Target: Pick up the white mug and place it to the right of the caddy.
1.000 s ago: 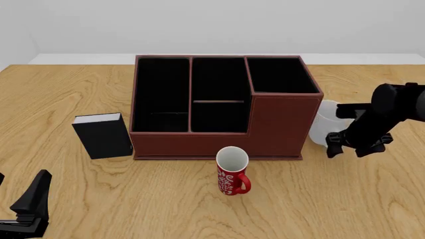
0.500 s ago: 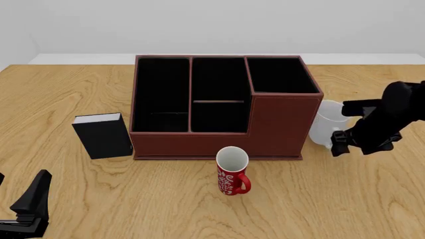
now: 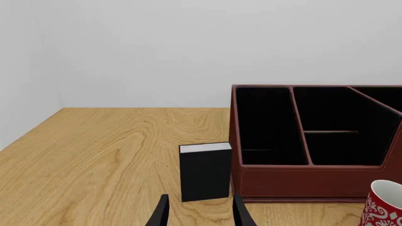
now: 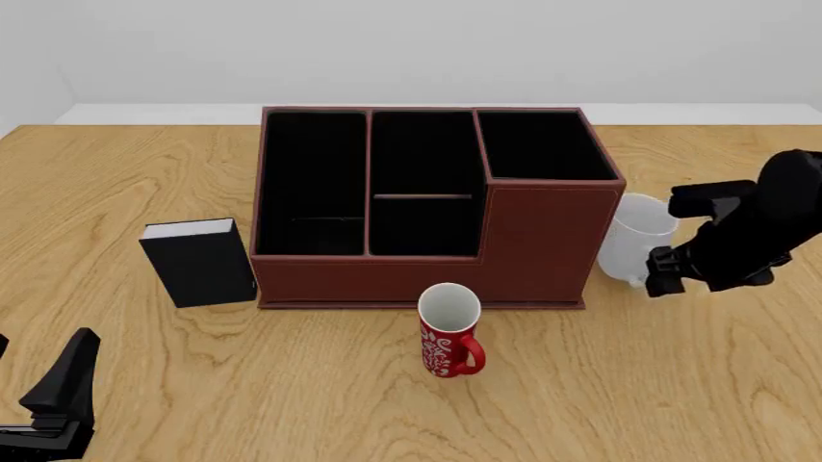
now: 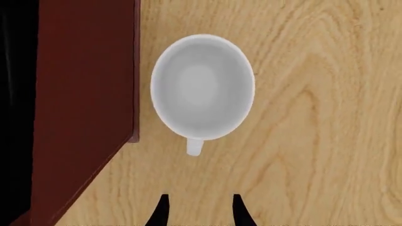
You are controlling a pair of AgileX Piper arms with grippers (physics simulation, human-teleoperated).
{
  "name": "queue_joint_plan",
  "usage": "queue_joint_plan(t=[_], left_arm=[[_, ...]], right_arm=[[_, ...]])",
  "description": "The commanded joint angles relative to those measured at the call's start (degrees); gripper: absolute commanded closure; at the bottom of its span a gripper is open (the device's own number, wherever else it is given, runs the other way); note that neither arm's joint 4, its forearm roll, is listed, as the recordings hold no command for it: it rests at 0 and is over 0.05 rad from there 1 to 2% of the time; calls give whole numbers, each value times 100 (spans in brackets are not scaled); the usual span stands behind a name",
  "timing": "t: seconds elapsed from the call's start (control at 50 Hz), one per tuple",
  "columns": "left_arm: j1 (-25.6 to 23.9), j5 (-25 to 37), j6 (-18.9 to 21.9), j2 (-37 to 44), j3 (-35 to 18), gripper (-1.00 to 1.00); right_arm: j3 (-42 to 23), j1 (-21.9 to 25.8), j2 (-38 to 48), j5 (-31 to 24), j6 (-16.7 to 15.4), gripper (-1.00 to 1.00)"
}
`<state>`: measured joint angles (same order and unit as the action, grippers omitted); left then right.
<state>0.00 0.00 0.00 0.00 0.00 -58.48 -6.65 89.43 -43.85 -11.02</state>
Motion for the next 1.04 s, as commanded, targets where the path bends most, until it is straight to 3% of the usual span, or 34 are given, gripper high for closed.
queue_joint_plan(t=[0.02, 0.64, 1.04], left_arm=[[0, 0, 0, 0, 0, -100], [0, 0, 0, 0, 0, -100], [0, 0, 0, 0, 0, -100]], right_arm=[[70, -39, -204, -21, -106, -100], [167, -231, -736, -21, -352, -100], [1, -191, -1127, -77, -256, -100]])
